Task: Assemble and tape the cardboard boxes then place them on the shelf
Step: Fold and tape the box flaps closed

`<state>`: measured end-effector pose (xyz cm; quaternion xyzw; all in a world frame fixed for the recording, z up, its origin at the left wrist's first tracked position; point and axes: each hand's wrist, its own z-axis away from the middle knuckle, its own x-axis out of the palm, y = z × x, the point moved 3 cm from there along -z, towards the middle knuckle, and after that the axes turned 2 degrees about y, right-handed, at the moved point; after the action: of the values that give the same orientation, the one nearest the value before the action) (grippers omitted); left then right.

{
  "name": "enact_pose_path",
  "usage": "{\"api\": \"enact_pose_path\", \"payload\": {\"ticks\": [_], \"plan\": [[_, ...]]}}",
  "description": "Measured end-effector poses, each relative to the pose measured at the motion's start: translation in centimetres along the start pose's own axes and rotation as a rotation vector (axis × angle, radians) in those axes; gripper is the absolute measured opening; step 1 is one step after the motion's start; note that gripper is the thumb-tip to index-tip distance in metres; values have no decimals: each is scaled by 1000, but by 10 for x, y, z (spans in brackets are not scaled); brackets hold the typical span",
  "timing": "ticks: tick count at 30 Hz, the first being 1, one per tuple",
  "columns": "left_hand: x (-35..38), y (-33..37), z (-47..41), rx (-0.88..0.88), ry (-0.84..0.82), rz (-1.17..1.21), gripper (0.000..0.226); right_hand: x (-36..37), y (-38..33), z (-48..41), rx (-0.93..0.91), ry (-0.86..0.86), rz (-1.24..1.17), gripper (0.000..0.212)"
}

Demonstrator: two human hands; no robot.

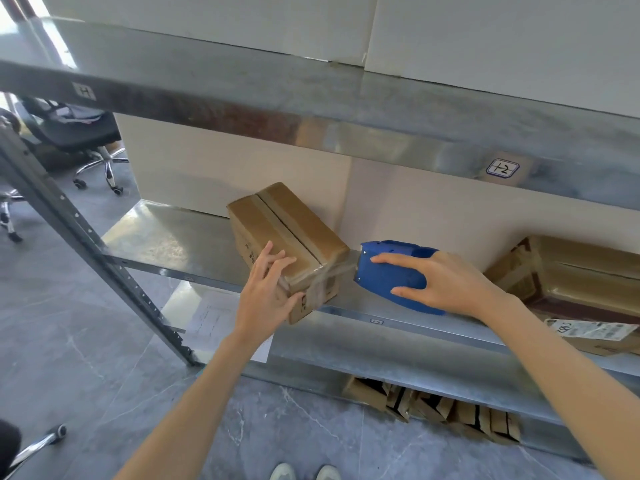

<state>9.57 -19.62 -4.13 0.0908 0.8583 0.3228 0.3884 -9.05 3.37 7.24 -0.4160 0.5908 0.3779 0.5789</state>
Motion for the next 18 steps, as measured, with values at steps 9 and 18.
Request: {"api": "enact_pose_path", "payload": {"ticks": [9,18], "plan": [[-40,-35,5,-27,-60,125,55,9,-33,-28,-165,-5,15,59],[-35,-35,2,-100,-11,204,53,11,-17,-42,-186,-42,-24,59]]}}
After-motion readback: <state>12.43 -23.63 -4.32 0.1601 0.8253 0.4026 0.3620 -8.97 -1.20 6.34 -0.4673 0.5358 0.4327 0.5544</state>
